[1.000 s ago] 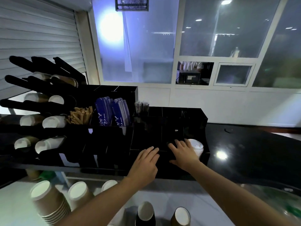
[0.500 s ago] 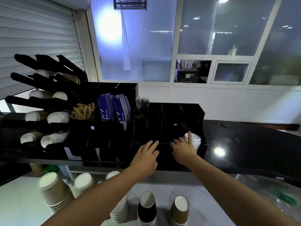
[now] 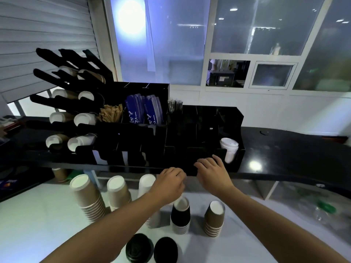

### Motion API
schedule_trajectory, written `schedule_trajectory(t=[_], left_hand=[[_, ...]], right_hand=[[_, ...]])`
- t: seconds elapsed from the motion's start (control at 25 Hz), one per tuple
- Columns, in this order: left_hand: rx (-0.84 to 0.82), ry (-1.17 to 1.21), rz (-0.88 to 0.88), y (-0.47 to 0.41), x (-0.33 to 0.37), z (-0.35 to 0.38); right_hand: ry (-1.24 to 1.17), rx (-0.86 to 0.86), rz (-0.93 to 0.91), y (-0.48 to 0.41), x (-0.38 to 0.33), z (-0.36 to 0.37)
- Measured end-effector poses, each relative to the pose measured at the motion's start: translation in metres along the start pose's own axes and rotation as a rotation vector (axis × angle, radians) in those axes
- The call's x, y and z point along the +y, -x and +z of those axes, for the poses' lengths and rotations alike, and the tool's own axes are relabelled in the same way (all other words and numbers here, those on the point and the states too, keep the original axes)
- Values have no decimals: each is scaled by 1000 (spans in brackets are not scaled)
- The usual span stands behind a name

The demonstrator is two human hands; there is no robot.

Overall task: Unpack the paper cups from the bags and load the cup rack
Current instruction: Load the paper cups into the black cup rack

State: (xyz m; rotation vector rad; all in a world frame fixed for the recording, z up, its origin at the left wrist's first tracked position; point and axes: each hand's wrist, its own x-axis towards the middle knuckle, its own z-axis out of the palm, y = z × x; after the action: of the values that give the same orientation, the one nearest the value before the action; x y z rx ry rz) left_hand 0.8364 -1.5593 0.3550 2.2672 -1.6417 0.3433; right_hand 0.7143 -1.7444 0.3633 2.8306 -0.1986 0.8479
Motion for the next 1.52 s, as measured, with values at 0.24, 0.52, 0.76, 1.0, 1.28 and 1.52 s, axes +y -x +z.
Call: schedule_trajectory(t=[0.24, 0.52, 0.76, 1.0, 1.28, 1.52], left_hand=[[-46, 124, -63, 105, -6, 13], [-357, 111, -278, 217, -25, 63], [-551, 26, -423, 257, -28, 93], [-498, -4, -440, 256, -24, 98], [-339, 81, -320, 226, -13, 67], [-29, 87, -208, 151, -6, 1]], right_hand=[[-203, -26, -69, 65, -109, 13], [-368, -748, 167, 149, -176, 71], [-400, -890, 294, 176, -203, 116], [-419, -698, 298, 180, -213, 129], [-534, -553, 181, 149, -194, 76], [-439, -399, 189, 84, -153, 0]])
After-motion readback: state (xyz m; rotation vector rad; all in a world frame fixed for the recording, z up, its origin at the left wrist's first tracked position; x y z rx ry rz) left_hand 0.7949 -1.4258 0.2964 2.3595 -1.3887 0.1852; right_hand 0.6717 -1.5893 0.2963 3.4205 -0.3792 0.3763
